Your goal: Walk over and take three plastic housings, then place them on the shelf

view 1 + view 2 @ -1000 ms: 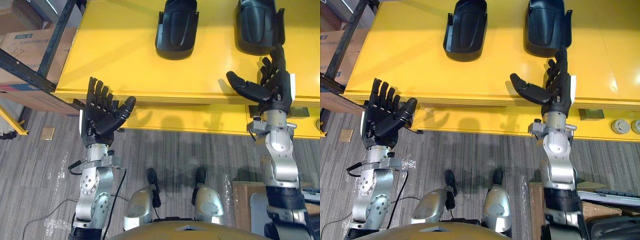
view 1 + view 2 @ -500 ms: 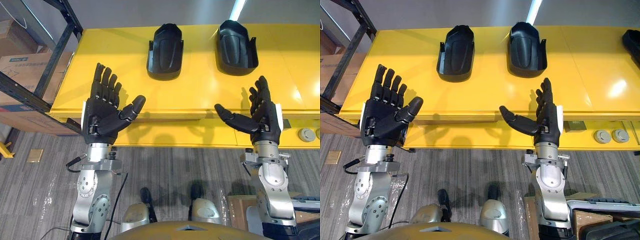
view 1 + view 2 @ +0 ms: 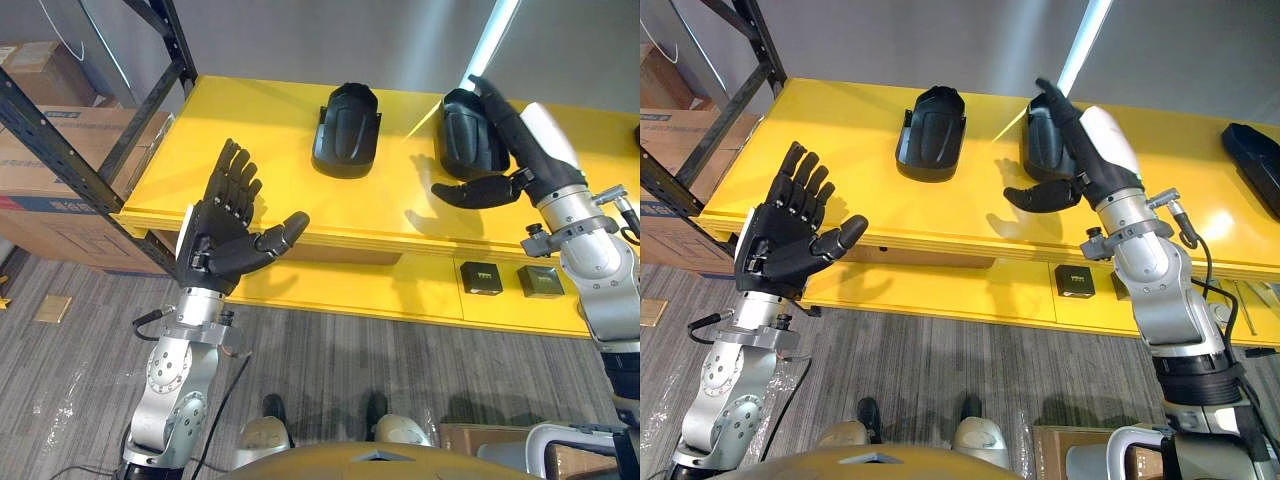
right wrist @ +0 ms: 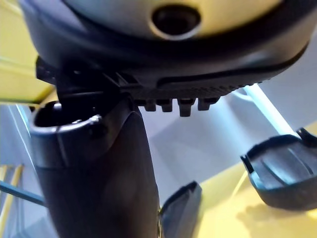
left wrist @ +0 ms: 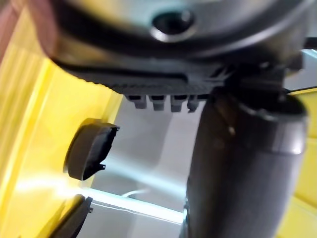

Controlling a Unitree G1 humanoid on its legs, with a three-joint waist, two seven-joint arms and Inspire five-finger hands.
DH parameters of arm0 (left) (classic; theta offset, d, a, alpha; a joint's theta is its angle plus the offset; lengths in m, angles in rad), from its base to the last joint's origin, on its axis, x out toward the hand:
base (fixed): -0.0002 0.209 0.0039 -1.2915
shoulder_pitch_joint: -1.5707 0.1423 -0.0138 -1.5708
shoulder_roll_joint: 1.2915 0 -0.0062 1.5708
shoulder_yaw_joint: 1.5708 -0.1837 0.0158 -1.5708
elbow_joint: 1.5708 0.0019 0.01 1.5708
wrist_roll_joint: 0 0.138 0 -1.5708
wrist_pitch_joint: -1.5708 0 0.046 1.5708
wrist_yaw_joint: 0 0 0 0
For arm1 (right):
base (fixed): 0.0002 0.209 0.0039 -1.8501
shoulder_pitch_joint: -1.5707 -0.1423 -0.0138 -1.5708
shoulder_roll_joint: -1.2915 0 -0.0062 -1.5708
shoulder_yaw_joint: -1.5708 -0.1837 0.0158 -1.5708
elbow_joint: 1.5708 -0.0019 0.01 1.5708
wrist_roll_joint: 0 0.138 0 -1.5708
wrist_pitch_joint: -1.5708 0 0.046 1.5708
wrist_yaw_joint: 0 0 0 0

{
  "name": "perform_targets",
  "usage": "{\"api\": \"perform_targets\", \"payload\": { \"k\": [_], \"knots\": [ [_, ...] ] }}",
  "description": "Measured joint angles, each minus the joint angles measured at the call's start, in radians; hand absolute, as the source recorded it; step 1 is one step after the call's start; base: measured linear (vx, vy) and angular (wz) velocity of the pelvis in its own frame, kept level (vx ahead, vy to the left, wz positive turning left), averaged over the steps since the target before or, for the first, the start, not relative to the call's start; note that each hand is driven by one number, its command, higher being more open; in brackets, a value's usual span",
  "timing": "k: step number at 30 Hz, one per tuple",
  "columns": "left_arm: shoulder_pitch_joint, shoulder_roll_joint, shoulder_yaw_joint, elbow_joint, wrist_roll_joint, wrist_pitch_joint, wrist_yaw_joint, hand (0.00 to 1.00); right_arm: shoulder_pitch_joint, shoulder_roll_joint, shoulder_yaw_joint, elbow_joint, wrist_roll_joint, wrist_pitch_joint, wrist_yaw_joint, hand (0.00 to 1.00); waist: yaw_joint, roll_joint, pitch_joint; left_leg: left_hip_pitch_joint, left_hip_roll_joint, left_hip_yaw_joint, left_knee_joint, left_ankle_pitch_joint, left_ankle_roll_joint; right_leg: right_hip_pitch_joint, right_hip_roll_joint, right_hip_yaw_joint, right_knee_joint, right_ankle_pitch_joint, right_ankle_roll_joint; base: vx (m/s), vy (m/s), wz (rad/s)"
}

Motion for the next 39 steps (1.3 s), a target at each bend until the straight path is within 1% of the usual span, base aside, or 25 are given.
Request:
{"api": "perform_targets", "payload": {
  "k": [3,4,6,7,8,11,12,13,15,18,20,21,24,29,32,37,39],
  "knots": [
    [0.003,0.004,0.003,0.028,0.0,0.0,-0.007,1.0,-0.037,-0.021,0.059,0.075,-0.007,0.012,0.035,1.0,0.005,-0.007,0.004,-0.006,0.0,-0.005,0.003,0.0,0.0,-0.001,-0.001,-0.007,0.002,0.0,0.001,-0.01,0.008,0.08],
    [0.002,0.015,0.003,0.035,0.0,0.0,-0.007,1.0,-0.064,-0.024,0.086,0.113,-0.011,0.016,0.036,1.0,0.003,-0.015,0.008,-0.022,0.003,-0.01,0.016,-0.002,0.0,-0.009,-0.001,-0.011,0.005,0.0,0.001,-0.05,0.0,0.13],
    [-0.003,0.04,0.004,0.035,-0.001,-0.004,-0.008,1.0,-0.099,-0.052,0.105,0.142,-0.01,0.019,0.036,1.0,0.004,-0.025,0.021,-0.089,0.017,-0.021,0.095,-0.029,0.003,-0.047,0.0,-0.017,0.026,0.0,0.001,-0.06,-0.005,0.15],
    [-0.016,0.051,0.008,0.038,-0.003,-0.006,-0.007,1.0,-0.132,-0.084,0.117,0.157,-0.011,0.027,0.035,1.0,0.006,-0.026,0.049,-0.14,0.037,-0.032,0.186,-0.062,0.004,-0.061,0.005,-0.021,0.047,0.0,0.001,-0.09,0.004,0.02],
    [-0.035,0.056,0.011,0.051,-0.004,-0.006,-0.005,1.0,-0.16,-0.112,0.119,0.168,-0.011,0.039,0.034,1.0,0.017,-0.021,0.085,-0.167,0.058,-0.042,0.271,-0.1,0.0,-0.061,0.017,-0.02,0.064,0.0,0.001,-0.1,0.015,-0.05],
    [-0.046,0.058,0.031,0.061,-0.005,-0.008,0.011,1.0,-0.205,-0.141,0.119,0.168,-0.01,0.044,0.017,1.0,0.025,-0.017,0.133,-0.211,0.088,-0.058,0.372,-0.157,-0.001,-0.061,0.033,-0.021,0.078,-0.002,-0.003,-0.12,0.039,-0.07],
    [-0.049,0.059,0.033,0.061,-0.005,-0.01,0.016,1.0,-0.215,-0.144,0.119,0.168,-0.01,0.045,0.009,1.0,0.026,-0.019,0.147,-0.213,0.089,-0.058,0.38,-0.165,-0.004,-0.062,0.033,-0.02,0.082,-0.004,-0.005,-0.12,0.049,0.04],
    [-0.05,0.059,0.04,0.061,-0.005,-0.013,0.019,1.0,-0.23,-0.151,0.119,0.167,-0.01,0.047,-0.004,1.0,0.026,-0.02,0.166,-0.228,0.089,-0.059,0.394,-0.174,0.003,-0.076,0.029,-0.02,0.096,-0.015,-0.01,-0.14,0.055,0.04],
    [-0.051,0.061,0.051,0.061,-0.009,-0.026,0.029,1.0,-0.245,-0.173,0.119,0.164,-0.01,0.057,-0.022,1.0,0.03,-0.021,0.177,-0.278,0.086,-0.059,0.402,-0.17,0.005,-0.127,0.019,-0.02,0.104,-0.015,-0.011,-0.13,0.049,0.07],
    [-0.06,0.065,0.069,0.062,-0.039,-0.031,0.038,1.0,-0.255,-0.174,0.119,0.165,-0.009,0.071,-0.031,1.0,0.032,-0.022,0.21,-0.288,0.086,-0.057,0.411,-0.165,0.006,-0.134,0.017,-0.018,0.107,-0.012,-0.009,-0.01,0.012,0.0],
    [-0.068,0.065,0.076,0.062,-0.04,-0.044,0.038,1.0,-0.265,-0.174,0.116,0.168,-0.01,0.079,-0.031,1.0,0.031,-0.019,0.216,-0.307,0.086,-0.058,0.419,-0.166,0.008,-0.15,0.017,-0.018,0.108,-0.003,-0.008,0.02,0.003,0.0],
    [-0.074,0.065,0.079,0.062,-0.04,-0.052,0.038,1.0,-0.272,-0.174,0.112,0.177,-0.01,0.08,-0.031,1.0,0.031,-0.019,0.218,-0.315,0.086,-0.056,0.421,-0.16,0.017,-0.159,0.017,-0.017,0.107,0.001,-0.011,0.04,0.005,0.0],
    [-0.081,0.065,0.079,0.062,-0.045,-0.054,0.039,1.0,-0.289,-0.174,0.111,0.21,-0.01,0.09,-0.031,1.0,0.03,-0.013,0.225,-0.314,0.085,-0.055,0.422,-0.156,0.021,-0.159,0.017,-0.017,0.107,0.004,-0.012,0.08,-0.006,0.0],
    [-0.105,0.065,0.079,0.062,-0.078,-0.07,0.036,1.0,-0.353,-0.182,0.082,0.272,-0.01,0.136,-0.031,1.0,0.027,0.016,0.255,-0.312,0.081,-0.054,0.416,-0.156,0.021,-0.161,0.018,-0.018,0.108,0.0,-0.018,0.03,-0.003,-0.01],
    [-0.107,0.065,0.079,0.062,-0.079,-0.071,0.034,1.0,-0.357,-0.209,0.082,0.283,-0.01,0.152,-0.03,1.0,0.028,0.019,0.257,-0.313,0.075,-0.051,0.4,-0.151,0.019,-0.173,0.015,-0.014,0.11,0.0,-0.018,0.0,0.001,-0.01],
    [-0.107,0.065,0.087,0.062,-0.084,-0.073,0.034,1.0,-0.389,-0.215,0.081,0.31,-0.011,0.156,-0.027,1.0,0.027,0.02,0.257,-0.313,0.068,-0.03,0.385,-0.148,0.021,-0.195,0.008,0.006,0.117,0.001,-0.017,-0.02,0.017,-0.08],
    [-0.107,0.065,0.087,0.062,-0.084,-0.074,0.035,1.0,-0.395,-0.218,0.08,0.315,-0.01,0.156,-0.009,1.0,0.026,0.026,0.261,-0.312,0.066,-0.026,0.386,-0.147,0.023,-0.196,0.004,0.007,0.119,0.002,-0.015,-0.02,0.022,-0.05]
  ]
}}
